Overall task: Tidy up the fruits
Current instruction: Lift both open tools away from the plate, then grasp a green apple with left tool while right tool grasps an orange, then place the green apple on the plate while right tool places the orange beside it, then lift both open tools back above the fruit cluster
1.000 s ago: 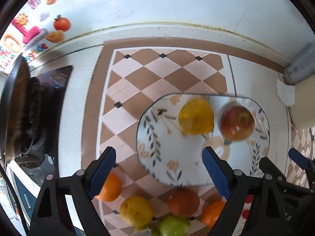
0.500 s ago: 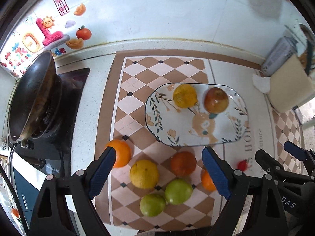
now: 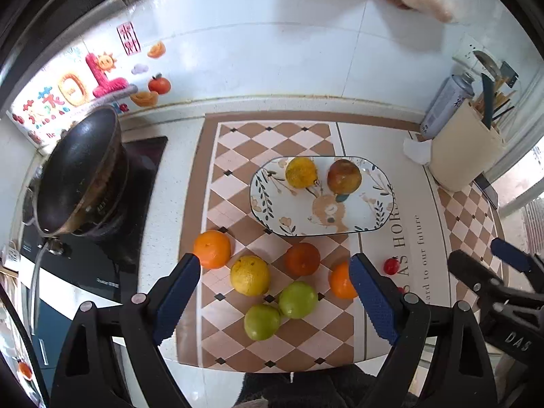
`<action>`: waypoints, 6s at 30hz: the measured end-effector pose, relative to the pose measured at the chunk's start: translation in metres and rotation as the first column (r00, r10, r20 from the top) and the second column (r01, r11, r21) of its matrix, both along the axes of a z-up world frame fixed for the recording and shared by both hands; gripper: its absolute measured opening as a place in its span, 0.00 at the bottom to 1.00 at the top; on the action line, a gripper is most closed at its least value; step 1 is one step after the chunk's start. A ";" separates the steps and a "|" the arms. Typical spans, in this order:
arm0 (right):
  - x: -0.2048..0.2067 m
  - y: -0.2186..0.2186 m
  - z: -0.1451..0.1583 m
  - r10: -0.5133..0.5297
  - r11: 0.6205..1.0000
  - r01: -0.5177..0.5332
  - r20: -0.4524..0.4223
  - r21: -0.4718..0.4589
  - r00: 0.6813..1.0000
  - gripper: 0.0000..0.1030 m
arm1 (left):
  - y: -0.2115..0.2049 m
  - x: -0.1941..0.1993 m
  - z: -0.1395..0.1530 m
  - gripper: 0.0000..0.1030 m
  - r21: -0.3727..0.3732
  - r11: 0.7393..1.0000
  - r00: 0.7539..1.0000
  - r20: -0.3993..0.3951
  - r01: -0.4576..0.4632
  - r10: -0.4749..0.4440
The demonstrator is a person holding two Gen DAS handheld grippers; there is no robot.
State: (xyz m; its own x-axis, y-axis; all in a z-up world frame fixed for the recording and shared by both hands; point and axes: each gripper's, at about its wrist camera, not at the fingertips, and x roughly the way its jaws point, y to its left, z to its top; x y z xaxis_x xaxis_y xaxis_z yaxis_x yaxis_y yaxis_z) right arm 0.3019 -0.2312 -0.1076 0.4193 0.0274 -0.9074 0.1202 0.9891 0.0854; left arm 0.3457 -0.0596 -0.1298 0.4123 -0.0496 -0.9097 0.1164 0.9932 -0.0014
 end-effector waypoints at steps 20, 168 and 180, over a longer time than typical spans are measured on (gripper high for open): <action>0.032 -0.007 -0.142 0.026 0.982 0.025 -0.268 0.186 0.963 0.85 | 0.042 -0.004 -0.122 0.96 0.103 0.994 0.967 -0.248 -0.035 0.060; -0.014 0.004 0.032 0.035 0.999 -0.035 0.005 0.039 0.999 0.92 | 0.002 -0.011 0.026 0.77 -0.028 0.999 0.999 -0.034 -0.020 0.019; 0.014 0.020 -0.025 0.085 0.984 -0.069 -0.097 0.163 0.992 0.92 | 0.028 0.012 0.001 0.95 0.111 0.987 0.993 0.010 -0.117 0.116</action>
State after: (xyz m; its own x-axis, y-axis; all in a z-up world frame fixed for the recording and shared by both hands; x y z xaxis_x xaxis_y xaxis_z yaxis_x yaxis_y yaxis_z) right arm 0.3154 -0.2113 -0.1328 0.3150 0.2034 -0.9271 0.0604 0.9705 0.2334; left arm 0.3579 -0.0320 -0.1284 0.4121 0.1007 -0.9055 -0.0004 0.9939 0.1103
